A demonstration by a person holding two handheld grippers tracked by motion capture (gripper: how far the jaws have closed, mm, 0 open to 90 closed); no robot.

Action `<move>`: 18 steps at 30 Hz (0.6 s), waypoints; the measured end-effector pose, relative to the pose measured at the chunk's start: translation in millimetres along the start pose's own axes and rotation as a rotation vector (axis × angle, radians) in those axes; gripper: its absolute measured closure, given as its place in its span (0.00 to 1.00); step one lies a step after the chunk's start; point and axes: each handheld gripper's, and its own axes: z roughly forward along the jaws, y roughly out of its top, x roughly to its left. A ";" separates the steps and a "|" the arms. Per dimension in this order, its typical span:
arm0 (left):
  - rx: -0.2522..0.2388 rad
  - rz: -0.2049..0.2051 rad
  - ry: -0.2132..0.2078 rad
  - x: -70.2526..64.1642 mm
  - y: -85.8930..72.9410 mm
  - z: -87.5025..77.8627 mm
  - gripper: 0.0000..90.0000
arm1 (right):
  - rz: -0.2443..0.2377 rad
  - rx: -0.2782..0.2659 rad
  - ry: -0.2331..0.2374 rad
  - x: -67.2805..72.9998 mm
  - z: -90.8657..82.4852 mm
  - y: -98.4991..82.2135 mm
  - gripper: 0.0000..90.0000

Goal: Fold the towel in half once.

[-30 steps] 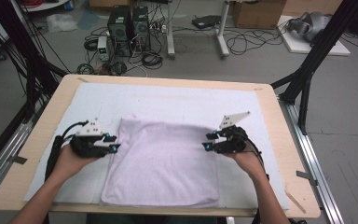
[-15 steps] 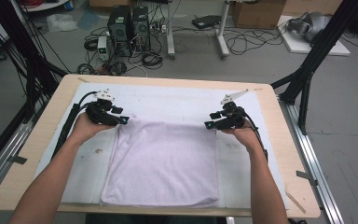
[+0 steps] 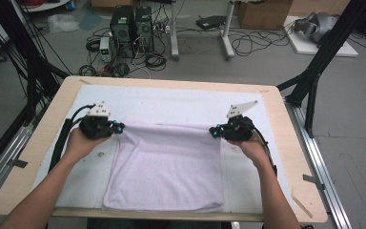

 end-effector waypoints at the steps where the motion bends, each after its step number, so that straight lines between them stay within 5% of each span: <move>1: 0.007 -0.003 -0.020 -7.6 -9.9 -4.4 0.94 | -0.022 0.013 0.006 9.9 -0.3 -4.5 0.96; 4: 0.065 -0.016 -0.079 -26.8 -39.6 -10.9 0.82 | -0.021 0.072 0.058 33.1 2.6 -25.9 0.89; 6: 0.089 -0.012 -0.082 -31.8 -48.7 -15.3 0.70 | -0.013 0.130 0.071 42.6 3.2 -35.8 0.80; 8: 0.070 0.007 -0.066 -30.1 -45.2 -21.2 0.63 | -0.006 0.083 0.064 44.9 -5.0 -38.1 0.78; 12: 0.010 0.019 -0.037 -18.0 -20.0 -18.3 0.67 | 0.013 0.005 0.014 33.2 -13.9 -29.9 0.78; 18: 0.057 -0.030 -0.015 2.5 -15.7 20.0 0.71 | 0.018 0.080 -0.027 9.9 14.6 -30.2 0.72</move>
